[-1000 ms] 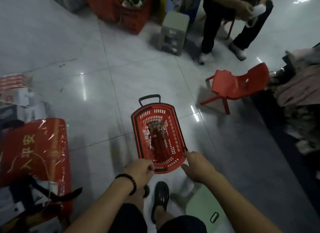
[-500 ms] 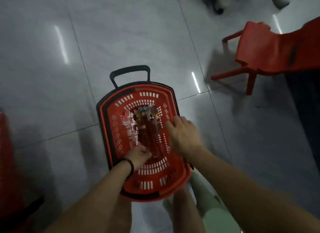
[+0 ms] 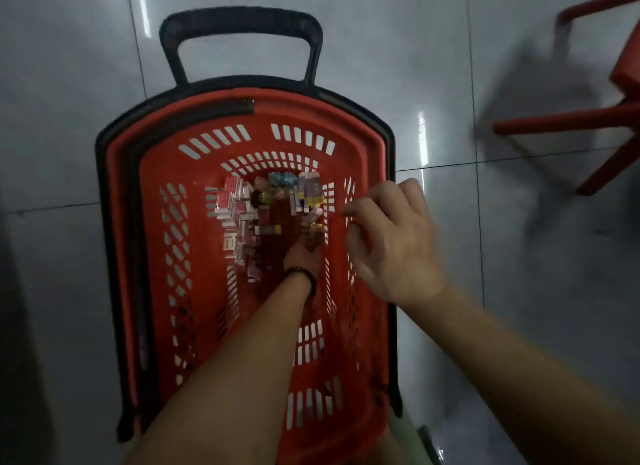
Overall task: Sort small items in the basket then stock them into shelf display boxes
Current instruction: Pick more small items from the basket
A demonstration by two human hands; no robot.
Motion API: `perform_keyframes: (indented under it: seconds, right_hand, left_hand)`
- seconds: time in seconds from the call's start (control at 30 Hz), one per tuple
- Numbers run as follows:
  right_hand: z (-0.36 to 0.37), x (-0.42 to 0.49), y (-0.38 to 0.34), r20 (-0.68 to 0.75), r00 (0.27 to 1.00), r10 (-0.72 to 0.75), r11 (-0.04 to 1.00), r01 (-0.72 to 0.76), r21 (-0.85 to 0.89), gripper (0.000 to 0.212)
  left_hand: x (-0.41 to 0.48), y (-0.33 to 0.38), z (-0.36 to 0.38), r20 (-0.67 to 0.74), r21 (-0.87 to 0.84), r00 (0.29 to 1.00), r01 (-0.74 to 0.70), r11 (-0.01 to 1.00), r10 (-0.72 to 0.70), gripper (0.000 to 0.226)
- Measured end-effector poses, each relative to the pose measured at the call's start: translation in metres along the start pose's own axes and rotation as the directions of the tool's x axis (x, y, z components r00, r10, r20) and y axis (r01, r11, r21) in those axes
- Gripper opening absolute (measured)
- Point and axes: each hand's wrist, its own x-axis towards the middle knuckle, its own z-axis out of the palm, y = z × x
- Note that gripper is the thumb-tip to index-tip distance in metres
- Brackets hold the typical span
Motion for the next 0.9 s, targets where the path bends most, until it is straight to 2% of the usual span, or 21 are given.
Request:
perform_keyframes:
  seconds: [0.07,0.17,0.27,0.43,0.53,0.6,0.63,0.7,0.9]
  right_hand:
    - [0.002,0.001,0.002,0.007,1.0,0.009,0.999,-0.009,0.031,0.015]
    - [0.005,-0.001,0.002,0.011,0.999,0.038,0.999,-0.039,0.037,0.014]
    - [0.005,-0.001,0.001,0.01,0.999,0.045,0.998,-0.046,0.045,0.015]
    - [0.006,-0.002,0.002,0.017,0.998,0.052,0.998,-0.053,0.041,0.014]
    - [0.006,-0.003,0.003,0.021,0.999,0.044,0.998,-0.045,0.045,0.012]
    - [0.006,-0.003,0.003,0.025,0.999,0.038,0.998,-0.039,0.046,0.012]
    - [0.006,-0.003,0.003,0.025,0.999,0.037,0.998,-0.038,0.047,0.012]
    - [0.005,-0.003,0.003,0.026,0.999,0.043,0.998,-0.044,0.046,0.012]
    - [0.006,-0.003,0.002,0.022,0.999,0.043,0.999,-0.043,0.016,0.012]
  left_hand:
    - [-0.011,0.01,0.008,-0.028,-0.021,0.999,0.036,0.999,-0.037,0.039]
    - [-0.016,0.012,0.017,-0.105,-0.036,0.992,0.068,0.997,-0.071,0.05]
    - [-0.014,0.013,0.015,-0.162,-0.045,0.985,0.059,0.997,-0.065,0.047]
    - [0.008,0.003,0.017,-0.089,-0.062,0.993,0.077,0.995,-0.082,0.046]
    - [-0.002,0.009,0.014,-0.068,-0.25,0.994,0.067,0.966,-0.086,0.048]
    - [-0.01,0.012,0.012,-0.059,-0.303,0.995,0.054,0.951,-0.076,0.051]
    - [-0.011,0.009,0.013,-0.052,-0.319,0.997,0.039,0.947,-0.058,0.06]
    - [-0.013,0.009,0.01,-0.03,-0.293,0.999,0.026,0.956,-0.036,0.076]
    - [0.004,0.022,0.008,0.021,-0.206,0.997,-0.064,0.976,0.07,0.071]
